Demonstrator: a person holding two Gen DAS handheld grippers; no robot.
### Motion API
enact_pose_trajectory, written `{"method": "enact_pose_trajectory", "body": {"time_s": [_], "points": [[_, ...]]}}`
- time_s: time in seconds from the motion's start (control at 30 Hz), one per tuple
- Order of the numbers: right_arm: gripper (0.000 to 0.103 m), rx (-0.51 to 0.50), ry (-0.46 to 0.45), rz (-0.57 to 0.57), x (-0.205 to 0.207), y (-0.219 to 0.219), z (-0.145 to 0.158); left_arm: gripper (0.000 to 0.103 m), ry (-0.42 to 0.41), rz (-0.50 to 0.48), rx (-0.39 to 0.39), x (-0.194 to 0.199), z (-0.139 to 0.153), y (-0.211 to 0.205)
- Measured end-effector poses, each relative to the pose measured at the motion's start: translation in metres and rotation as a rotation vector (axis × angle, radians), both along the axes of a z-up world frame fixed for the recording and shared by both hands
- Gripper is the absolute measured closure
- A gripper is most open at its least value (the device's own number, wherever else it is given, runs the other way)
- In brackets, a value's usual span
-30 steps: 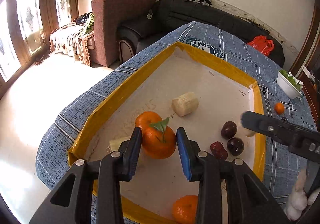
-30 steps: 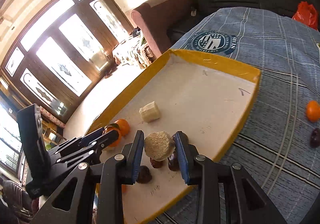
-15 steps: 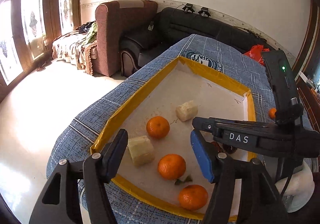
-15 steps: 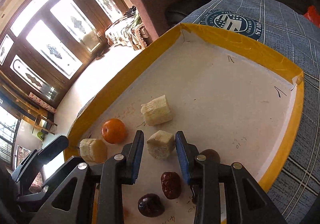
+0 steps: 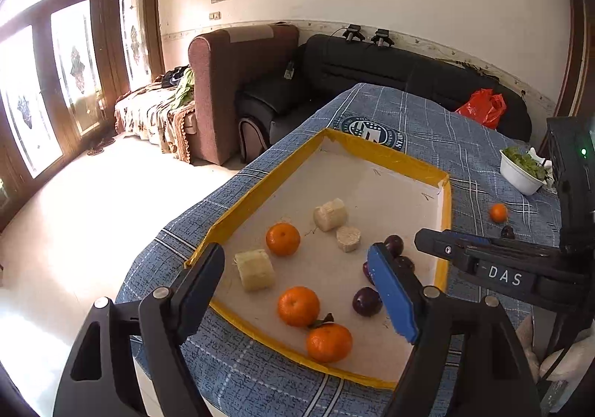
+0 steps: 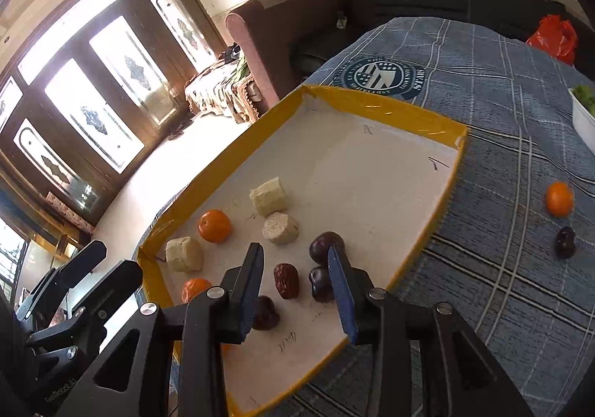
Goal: Organize fruits
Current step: 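Withdraw both open tools from the tray back over the table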
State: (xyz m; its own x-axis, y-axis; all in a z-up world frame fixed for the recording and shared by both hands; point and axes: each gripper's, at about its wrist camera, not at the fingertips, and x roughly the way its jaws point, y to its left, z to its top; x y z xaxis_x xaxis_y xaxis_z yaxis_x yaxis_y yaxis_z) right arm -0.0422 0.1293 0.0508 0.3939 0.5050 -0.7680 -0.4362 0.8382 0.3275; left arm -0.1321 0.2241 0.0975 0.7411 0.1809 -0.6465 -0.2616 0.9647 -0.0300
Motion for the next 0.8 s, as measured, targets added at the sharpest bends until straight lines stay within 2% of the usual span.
{"method": "enact_pose_trajectory", "body": {"time_s": [0.33,0.8], "points": [[0.061,0.022,-0.048,-0.088,-0.041,-0.068,0.02,0.022,-0.038,-0.085,0.062,-0.022,0.019,-0.054],[0.058,0.063,-0.041,-0.22,-0.049,-0.143,0.018,0.021,-0.034,-0.155,0.118,-0.027,0.02,-0.092]]}}
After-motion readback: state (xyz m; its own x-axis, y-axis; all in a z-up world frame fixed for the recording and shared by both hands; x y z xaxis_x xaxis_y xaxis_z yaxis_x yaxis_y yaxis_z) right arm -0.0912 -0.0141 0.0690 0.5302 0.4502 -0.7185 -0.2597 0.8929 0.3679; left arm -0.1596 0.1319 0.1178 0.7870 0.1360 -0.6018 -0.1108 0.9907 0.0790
